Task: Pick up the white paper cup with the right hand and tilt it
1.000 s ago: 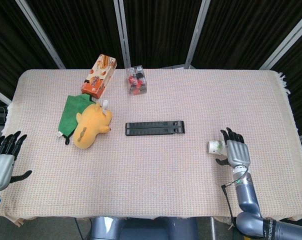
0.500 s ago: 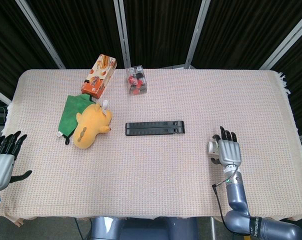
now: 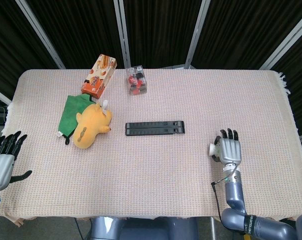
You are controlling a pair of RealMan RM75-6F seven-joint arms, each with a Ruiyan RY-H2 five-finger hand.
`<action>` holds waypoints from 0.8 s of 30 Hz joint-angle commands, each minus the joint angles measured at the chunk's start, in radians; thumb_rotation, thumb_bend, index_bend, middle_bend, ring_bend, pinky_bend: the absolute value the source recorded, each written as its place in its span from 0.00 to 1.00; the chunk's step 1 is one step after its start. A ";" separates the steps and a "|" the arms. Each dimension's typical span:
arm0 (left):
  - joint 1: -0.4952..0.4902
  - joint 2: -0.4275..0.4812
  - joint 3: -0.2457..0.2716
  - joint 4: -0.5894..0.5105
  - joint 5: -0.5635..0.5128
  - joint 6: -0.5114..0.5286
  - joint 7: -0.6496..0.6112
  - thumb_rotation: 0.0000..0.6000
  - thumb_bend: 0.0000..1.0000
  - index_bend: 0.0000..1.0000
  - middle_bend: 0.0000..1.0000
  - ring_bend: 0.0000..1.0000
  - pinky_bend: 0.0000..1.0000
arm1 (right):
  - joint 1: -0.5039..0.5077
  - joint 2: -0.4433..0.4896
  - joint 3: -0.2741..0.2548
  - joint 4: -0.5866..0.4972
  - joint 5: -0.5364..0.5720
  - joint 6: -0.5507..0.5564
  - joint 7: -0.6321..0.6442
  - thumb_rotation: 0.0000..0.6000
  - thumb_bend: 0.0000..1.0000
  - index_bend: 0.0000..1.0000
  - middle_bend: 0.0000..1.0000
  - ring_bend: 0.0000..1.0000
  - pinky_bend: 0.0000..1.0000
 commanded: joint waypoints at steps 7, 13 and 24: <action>0.000 -0.001 0.000 0.001 0.000 0.001 0.001 1.00 0.00 0.00 0.00 0.00 0.00 | -0.045 0.037 0.131 -0.177 -0.036 -0.007 0.264 1.00 0.22 0.48 0.18 0.00 0.00; 0.000 -0.001 0.000 0.000 0.000 0.001 0.001 1.00 0.00 0.00 0.00 0.00 0.00 | -0.085 0.022 0.225 -0.237 0.005 -0.066 0.516 1.00 0.21 0.48 0.17 0.00 0.00; 0.000 -0.001 0.000 0.000 -0.001 0.000 0.002 1.00 0.00 0.00 0.00 0.00 0.00 | -0.092 -0.047 0.210 -0.172 0.025 -0.077 0.562 1.00 0.20 0.48 0.18 0.00 0.00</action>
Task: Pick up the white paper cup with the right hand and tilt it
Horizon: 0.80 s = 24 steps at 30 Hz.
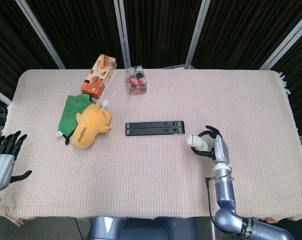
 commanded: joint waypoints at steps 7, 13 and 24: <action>0.000 0.000 0.000 0.000 0.000 0.000 0.001 1.00 0.00 0.00 0.00 0.00 0.00 | -0.010 -0.029 -0.015 0.035 0.036 -0.007 -0.009 1.00 0.20 0.48 0.18 0.00 0.00; 0.000 -0.001 0.000 0.000 0.000 0.001 0.002 1.00 0.00 0.00 0.00 0.00 0.00 | -0.015 -0.025 -0.013 0.041 0.062 -0.007 -0.033 1.00 0.20 0.48 0.18 0.00 0.00; 0.000 0.000 0.000 0.000 0.001 0.001 0.001 1.00 0.00 0.00 0.00 0.00 0.00 | -0.041 -0.011 -0.019 0.032 0.068 0.025 -0.054 1.00 0.20 0.33 0.10 0.00 0.00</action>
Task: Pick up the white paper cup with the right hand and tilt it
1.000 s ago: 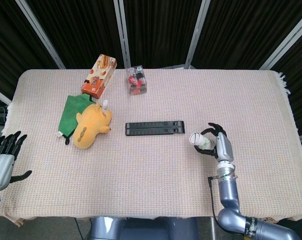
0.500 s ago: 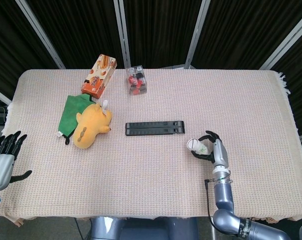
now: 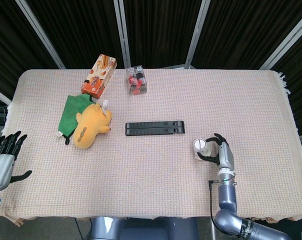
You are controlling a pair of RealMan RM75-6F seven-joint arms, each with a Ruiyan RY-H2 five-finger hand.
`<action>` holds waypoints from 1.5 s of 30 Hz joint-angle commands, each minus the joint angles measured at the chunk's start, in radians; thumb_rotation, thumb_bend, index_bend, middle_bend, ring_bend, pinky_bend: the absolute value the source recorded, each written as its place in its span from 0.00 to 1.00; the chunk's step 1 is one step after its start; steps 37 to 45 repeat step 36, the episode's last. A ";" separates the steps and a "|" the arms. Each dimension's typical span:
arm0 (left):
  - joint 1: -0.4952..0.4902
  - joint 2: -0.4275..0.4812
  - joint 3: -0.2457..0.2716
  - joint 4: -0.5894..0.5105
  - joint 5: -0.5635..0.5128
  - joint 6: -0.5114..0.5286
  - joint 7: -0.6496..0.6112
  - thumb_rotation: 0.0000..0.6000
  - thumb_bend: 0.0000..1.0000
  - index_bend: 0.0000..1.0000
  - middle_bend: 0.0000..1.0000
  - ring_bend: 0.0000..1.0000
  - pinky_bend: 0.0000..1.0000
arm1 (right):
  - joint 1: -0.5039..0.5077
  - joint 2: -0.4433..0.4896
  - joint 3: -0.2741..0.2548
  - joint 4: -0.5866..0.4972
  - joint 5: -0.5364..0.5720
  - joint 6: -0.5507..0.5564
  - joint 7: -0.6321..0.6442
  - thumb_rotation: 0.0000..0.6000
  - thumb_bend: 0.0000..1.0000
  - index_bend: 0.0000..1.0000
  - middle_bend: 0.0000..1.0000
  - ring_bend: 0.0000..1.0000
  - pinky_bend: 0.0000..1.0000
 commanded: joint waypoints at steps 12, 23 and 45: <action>0.000 0.002 0.001 0.001 0.002 -0.001 -0.003 1.00 0.00 0.00 0.00 0.00 0.00 | -0.060 0.088 -0.039 -0.106 -0.057 0.035 -0.010 1.00 0.21 0.20 0.02 0.00 0.00; 0.000 0.001 0.000 -0.002 -0.001 0.000 0.002 1.00 0.00 0.00 0.00 0.00 0.00 | -0.104 0.297 -0.102 -0.230 -0.241 0.018 -0.038 1.00 0.15 0.13 0.00 0.00 0.00; 0.001 -0.002 -0.001 -0.002 -0.003 0.002 0.004 1.00 0.00 0.00 0.00 0.00 0.00 | -0.220 0.465 -0.253 -0.080 -0.641 0.193 -0.057 1.00 0.07 0.00 0.00 0.00 0.00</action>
